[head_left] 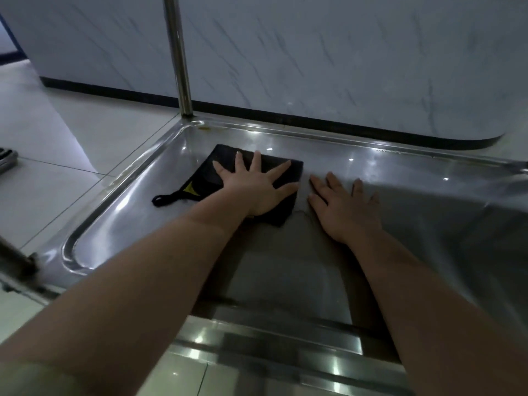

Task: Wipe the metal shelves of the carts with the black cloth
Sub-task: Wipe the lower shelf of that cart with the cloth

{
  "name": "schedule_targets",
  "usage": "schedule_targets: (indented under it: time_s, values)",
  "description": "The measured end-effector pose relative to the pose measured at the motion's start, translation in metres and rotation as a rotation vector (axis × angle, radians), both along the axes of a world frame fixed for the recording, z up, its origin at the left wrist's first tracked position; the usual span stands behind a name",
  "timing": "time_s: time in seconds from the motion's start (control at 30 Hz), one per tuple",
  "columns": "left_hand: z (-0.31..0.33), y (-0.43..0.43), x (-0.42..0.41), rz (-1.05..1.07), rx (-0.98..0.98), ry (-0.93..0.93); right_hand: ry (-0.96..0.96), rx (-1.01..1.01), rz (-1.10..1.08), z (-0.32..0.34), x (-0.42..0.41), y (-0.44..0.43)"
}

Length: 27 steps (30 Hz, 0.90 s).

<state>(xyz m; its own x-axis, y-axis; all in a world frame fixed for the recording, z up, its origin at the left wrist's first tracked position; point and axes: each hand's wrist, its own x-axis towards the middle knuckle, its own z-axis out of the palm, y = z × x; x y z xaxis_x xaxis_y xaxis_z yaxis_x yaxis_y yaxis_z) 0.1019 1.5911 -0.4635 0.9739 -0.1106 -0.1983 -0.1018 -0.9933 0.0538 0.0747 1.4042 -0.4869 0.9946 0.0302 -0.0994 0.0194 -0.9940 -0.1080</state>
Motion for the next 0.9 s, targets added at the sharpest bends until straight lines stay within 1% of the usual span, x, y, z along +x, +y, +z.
schedule_targets:
  time_s: [0.1,0.2,0.27,0.33,0.5,0.57,0.7,0.8,0.9]
  values:
    - [0.002,0.022,-0.068,-0.053,0.002,0.032,0.008,0.020,0.002,0.002,-0.001,-0.001]
    - [0.003,0.050,-0.138,-0.053,0.034,0.070,0.000,0.035,-0.001,0.000,-0.001,-0.003]
    - [0.003,0.065,-0.163,-0.018,0.036,0.073,0.033,0.026,-0.009,-0.005,0.005,-0.002]
    - [0.003,0.072,-0.169,0.020,0.019,0.075,0.024,0.038,-0.014,-0.006,0.012,0.010]
    - [0.000,0.072,-0.164,0.043,-0.006,0.063,-0.014,0.018,0.120,0.010,-0.007,0.073]
    - [0.000,0.078,-0.154,0.070,0.002,0.043,0.009,0.018,0.106,0.005,-0.009,0.078]
    - [0.003,0.097,-0.098,0.163,0.030,0.038,0.030,0.014,0.088,0.003,-0.006,0.073]
    - [0.003,0.109,-0.046,0.174,0.016,0.008,0.012,-0.022,0.096,0.001,-0.006,0.076]
    - [0.006,0.112,-0.003,0.161,0.020,0.012,0.015,-0.016,0.091,0.001,-0.005,0.077]
